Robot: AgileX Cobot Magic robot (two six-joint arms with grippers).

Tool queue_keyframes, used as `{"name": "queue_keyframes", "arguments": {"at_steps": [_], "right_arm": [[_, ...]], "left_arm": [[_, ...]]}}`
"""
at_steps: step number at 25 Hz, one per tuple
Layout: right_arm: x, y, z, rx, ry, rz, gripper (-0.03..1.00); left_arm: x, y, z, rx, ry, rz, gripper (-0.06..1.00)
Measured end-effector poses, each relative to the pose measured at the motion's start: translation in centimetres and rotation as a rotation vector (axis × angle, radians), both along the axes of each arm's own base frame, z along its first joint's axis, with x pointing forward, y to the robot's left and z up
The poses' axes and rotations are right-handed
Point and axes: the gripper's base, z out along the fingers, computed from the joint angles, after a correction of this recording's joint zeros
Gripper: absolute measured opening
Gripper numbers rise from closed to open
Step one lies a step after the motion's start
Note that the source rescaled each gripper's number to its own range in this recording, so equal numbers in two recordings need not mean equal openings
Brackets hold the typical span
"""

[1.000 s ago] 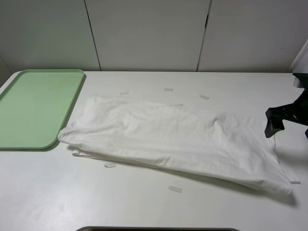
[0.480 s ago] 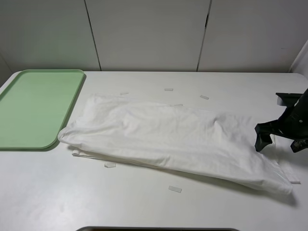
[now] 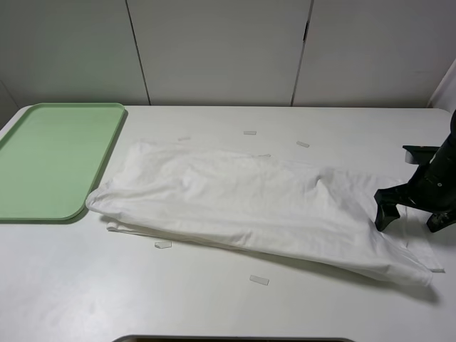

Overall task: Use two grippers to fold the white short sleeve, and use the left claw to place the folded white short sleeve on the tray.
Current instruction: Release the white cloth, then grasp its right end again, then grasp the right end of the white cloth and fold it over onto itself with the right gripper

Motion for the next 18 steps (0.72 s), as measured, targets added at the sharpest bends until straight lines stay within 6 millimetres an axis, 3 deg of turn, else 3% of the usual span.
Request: {"name": "queue_keyframes", "arguments": {"at_steps": [3, 4, 6, 8, 11, 18], "right_arm": [[0.02, 0.0, -0.11, 0.001, 0.01, 0.0, 0.98], [0.02, 0.03, -0.12, 0.004, 0.01, -0.005, 0.91], [0.05, 0.04, -0.15, 0.006, 0.007, -0.008, 0.69], [0.09, 0.12, -0.15, 0.015, 0.003, -0.022, 0.31], [0.11, 0.36, -0.14, 0.033, 0.003, -0.045, 0.0], [0.32, 0.36, 0.15, 0.035, -0.001, -0.045, 0.0]], "left_arm": [[0.0, 0.0, 0.0, 0.0, 0.0, 0.0, 0.98], [0.0, 0.0, 0.0, 0.0, 0.0, 0.0, 0.98], [0.0, 0.0, 0.0, 0.0, 0.0, 0.0, 0.98], [0.0, 0.0, 0.0, 0.0, 0.0, 0.0, 0.98], [0.0, 0.0, 0.0, 0.0, 0.0, 0.0, 0.98], [0.0, 0.0, 0.0, 0.0, 0.0, 0.0, 0.98]]}}
